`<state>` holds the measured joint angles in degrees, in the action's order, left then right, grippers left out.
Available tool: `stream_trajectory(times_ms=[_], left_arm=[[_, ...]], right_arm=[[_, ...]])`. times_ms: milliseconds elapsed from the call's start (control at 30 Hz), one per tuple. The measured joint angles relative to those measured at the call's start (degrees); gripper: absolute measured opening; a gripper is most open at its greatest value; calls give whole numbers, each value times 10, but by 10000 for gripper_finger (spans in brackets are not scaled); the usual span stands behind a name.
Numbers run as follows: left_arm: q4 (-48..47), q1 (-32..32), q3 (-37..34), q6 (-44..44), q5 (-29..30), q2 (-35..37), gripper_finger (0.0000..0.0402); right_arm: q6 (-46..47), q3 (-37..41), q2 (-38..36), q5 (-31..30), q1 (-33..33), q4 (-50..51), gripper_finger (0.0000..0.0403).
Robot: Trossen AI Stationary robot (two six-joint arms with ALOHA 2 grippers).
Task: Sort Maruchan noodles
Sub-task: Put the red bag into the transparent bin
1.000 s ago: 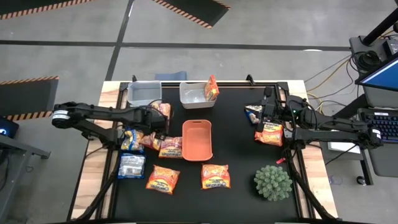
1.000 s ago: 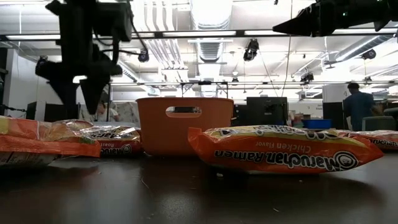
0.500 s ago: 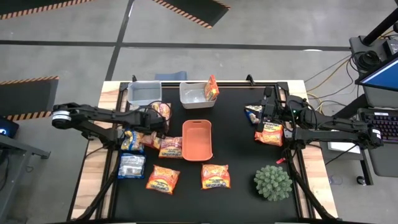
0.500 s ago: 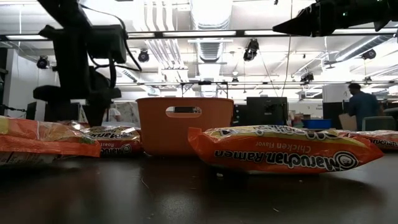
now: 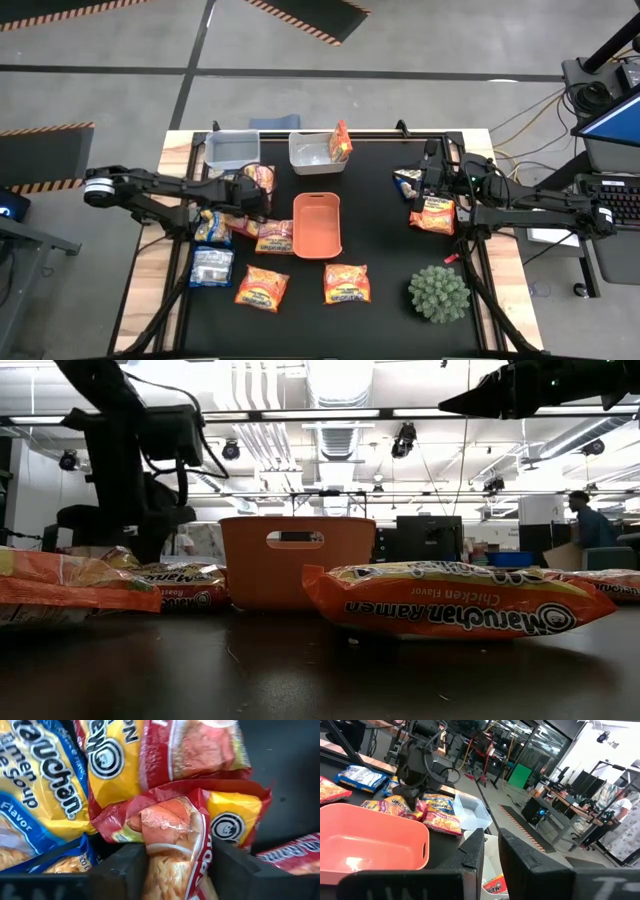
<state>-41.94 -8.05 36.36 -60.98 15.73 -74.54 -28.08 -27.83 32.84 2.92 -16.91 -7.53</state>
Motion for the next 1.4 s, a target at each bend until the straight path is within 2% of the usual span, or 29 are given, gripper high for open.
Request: stream_trajectory(times_ms=[333, 400, 667, 767, 900, 967, 1033, 1133, 1200, 1267, 1400], left_arm=[[-73, 0, 69, 47, 8, 0, 21], [-77, 0, 77, 52, 8, 0, 6], [-133, 1, 138, 89, 26, 0, 1], [-136, 5, 177, 166, 46, 0, 0], [-131, 21, 234, 320, 82, -5, 0], [-132, 28, 258, 388, 120, -11, 0], [-132, 25, 281, 406, 187, -18, 0], [-136, -2, 312, 397, 317, -28, 0], [-146, -32, 331, 384, 367, -35, 0], [-156, -70, 347, 373, 379, -43, 0], [-162, -155, 354, 370, 360, -67, 0]], right_arm=[[0, 0, 0, 0, 0, 0, 47], [0, 0, 0, 0, 0, 0, 47], [0, 0, 0, 0, 0, 3, 47], [0, 1, 0, 0, 0, 3, 47], [0, 1, 0, 0, 0, 3, 47], [-1, 1, 0, 0, 0, 3, 47], [0, 1, 0, 0, 0, 3, 47], [0, 1, 0, 0, 0, 3, 47], [0, 1, 0, -1, 0, 4, 47], [0, 1, 0, -2, 0, 4, 47], [0, 1, 0, -21, 0, 6, 47]])
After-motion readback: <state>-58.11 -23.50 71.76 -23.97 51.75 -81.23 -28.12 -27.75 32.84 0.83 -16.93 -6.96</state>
